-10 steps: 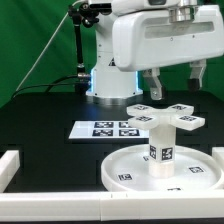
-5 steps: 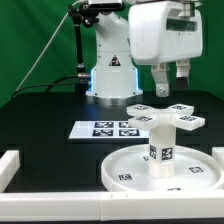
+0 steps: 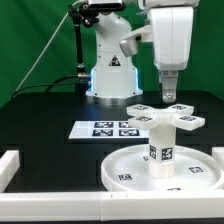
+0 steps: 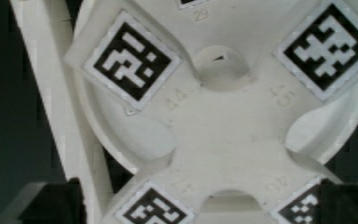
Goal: Assemble round table
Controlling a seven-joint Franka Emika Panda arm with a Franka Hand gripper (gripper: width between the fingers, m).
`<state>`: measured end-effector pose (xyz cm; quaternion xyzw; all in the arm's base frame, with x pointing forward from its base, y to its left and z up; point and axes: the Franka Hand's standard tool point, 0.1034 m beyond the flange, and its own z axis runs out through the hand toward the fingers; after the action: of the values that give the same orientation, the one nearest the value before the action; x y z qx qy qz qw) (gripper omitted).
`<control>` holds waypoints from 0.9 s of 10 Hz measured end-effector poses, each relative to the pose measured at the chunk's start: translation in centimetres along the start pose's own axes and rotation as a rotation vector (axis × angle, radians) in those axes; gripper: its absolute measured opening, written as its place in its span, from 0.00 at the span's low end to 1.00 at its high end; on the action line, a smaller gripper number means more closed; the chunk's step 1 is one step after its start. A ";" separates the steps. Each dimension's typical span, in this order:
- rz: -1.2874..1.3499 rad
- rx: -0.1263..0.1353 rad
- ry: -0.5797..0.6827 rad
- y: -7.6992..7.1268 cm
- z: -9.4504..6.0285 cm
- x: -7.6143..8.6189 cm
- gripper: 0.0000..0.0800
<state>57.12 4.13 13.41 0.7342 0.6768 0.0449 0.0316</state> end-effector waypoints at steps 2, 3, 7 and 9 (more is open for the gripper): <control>0.027 0.015 -0.001 -0.5 0.8 0.2 0.81; 0.027 0.023 -0.002 -0.7 1.2 0.1 0.81; 0.035 0.041 -0.005 -1.1 2.2 -0.3 0.81; 0.030 0.048 -0.005 -1.2 2.6 -0.1 0.81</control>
Offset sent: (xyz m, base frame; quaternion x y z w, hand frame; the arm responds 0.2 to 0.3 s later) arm 0.0004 -0.0007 -0.0134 0.0069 0.0056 -0.0134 0.9999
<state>56.22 4.15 10.69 0.7449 0.6664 0.0273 0.0151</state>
